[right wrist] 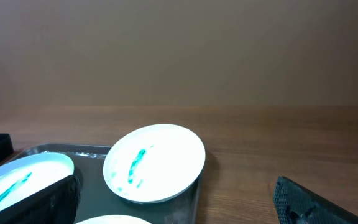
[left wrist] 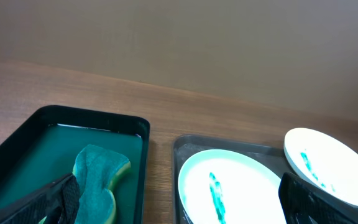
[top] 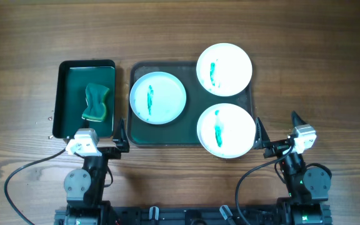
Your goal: Clean dirty plates on tray and stack at the side
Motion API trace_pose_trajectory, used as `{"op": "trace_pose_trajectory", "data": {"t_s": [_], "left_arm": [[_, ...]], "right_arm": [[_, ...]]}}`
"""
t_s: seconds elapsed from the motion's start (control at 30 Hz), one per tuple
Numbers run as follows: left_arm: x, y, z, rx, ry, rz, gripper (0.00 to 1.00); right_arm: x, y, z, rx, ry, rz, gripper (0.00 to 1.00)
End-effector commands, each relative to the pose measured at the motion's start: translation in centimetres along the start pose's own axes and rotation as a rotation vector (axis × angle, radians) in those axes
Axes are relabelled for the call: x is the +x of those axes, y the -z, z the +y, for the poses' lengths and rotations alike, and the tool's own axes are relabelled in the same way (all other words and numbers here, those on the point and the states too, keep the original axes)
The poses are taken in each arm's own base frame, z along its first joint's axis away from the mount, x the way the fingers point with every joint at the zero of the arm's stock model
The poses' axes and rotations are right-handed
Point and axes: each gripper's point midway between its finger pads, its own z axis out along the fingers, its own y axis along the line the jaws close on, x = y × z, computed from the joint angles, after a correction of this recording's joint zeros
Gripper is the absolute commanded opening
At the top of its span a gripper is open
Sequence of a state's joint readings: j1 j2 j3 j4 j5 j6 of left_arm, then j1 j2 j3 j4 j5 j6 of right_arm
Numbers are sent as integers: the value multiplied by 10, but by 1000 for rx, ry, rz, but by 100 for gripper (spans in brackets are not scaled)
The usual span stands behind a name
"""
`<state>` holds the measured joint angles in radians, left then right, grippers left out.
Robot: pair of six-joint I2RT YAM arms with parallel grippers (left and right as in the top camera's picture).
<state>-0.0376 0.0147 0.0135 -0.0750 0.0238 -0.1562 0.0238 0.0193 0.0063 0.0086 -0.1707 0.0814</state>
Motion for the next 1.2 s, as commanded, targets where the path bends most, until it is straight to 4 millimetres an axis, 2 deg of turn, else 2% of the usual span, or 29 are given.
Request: {"op": "trace_pose_trajectory", "data": {"t_s": [0.0,1.17], "left_arm": [[1,0,1,-8,9,-5,100],[0,0,1,-8,7,-9,100]], "right_arm": [[-3,0,-1,11,5,-13,100],[-3,0,-1,10,2,-13,100]]}}
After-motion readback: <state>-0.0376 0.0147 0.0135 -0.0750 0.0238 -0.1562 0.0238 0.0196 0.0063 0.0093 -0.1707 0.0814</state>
